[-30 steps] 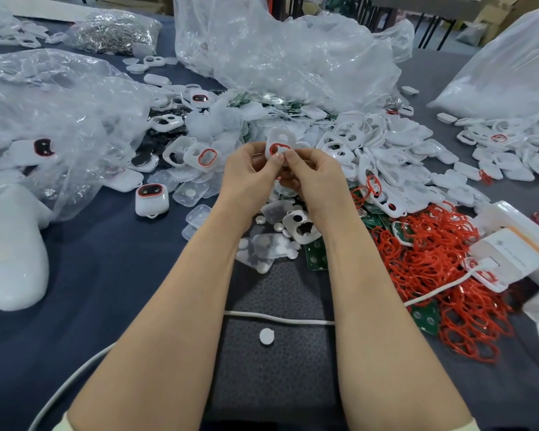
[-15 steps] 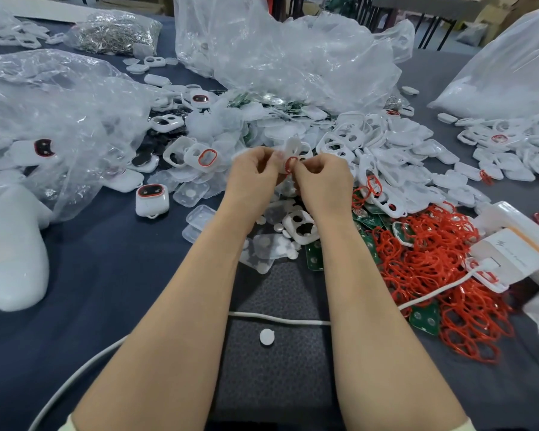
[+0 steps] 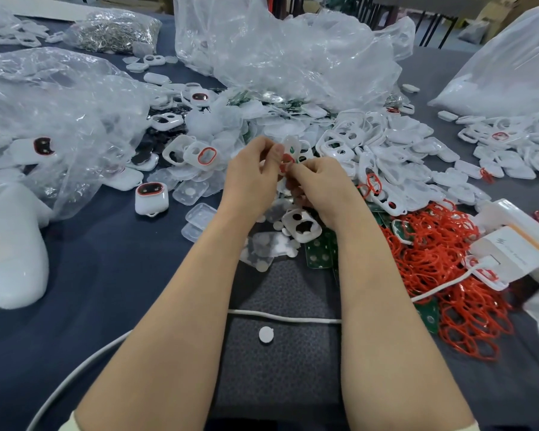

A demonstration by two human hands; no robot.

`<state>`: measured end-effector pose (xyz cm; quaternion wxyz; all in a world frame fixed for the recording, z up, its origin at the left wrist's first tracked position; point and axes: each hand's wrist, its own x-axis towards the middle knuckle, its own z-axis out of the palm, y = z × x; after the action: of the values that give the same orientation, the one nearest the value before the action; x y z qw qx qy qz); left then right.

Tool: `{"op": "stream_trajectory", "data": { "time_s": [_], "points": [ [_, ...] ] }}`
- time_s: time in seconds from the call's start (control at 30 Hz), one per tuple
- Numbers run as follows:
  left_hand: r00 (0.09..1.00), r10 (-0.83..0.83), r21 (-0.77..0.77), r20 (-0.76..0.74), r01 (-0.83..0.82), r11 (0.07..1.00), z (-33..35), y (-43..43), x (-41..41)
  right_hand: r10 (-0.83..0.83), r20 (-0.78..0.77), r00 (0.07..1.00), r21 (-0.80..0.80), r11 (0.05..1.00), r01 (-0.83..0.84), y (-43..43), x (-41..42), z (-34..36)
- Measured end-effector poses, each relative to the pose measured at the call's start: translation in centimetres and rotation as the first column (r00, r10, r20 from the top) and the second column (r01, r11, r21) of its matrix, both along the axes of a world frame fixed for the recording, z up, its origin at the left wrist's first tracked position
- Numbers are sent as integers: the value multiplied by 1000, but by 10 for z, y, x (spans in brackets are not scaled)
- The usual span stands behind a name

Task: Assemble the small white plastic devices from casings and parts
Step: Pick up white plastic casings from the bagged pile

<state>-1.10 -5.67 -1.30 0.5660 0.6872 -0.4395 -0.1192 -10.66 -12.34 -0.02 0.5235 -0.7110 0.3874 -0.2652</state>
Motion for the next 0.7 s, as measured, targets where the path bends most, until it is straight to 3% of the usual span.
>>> {"op": "stream_trajectory", "data": {
  "time_s": [0.13, 0.2, 0.3, 0.4, 0.53, 0.7],
  "points": [
    [1000, 21, -60, 13, -20, 998, 1, 0, -4, -78, 220, 972, 307, 952, 7, 7, 6, 2],
    [1000, -24, -85, 4, 24, 996, 2, 0, -8, -99, 264, 959, 388, 921, -11, 7, 7, 5],
    [994, -110, -5, 13, 110, 994, 3, 1, -11, -15, 255, 967, 419, 903, -96, 3, 2, 6],
    [998, -68, -36, 9, 68, 997, 6, 3, -11, 148, 259, 954, 444, 859, -254, 3, -2, 6],
    [976, 58, -67, 209, -45, 997, 8, 6, -8, 210, 266, 941, 467, 826, -317, 4, -1, 5],
    [937, 88, -86, 337, -63, 994, 11, 7, -9, 219, 268, 938, 490, 808, -328, 1, -4, 5]
  ]
}}
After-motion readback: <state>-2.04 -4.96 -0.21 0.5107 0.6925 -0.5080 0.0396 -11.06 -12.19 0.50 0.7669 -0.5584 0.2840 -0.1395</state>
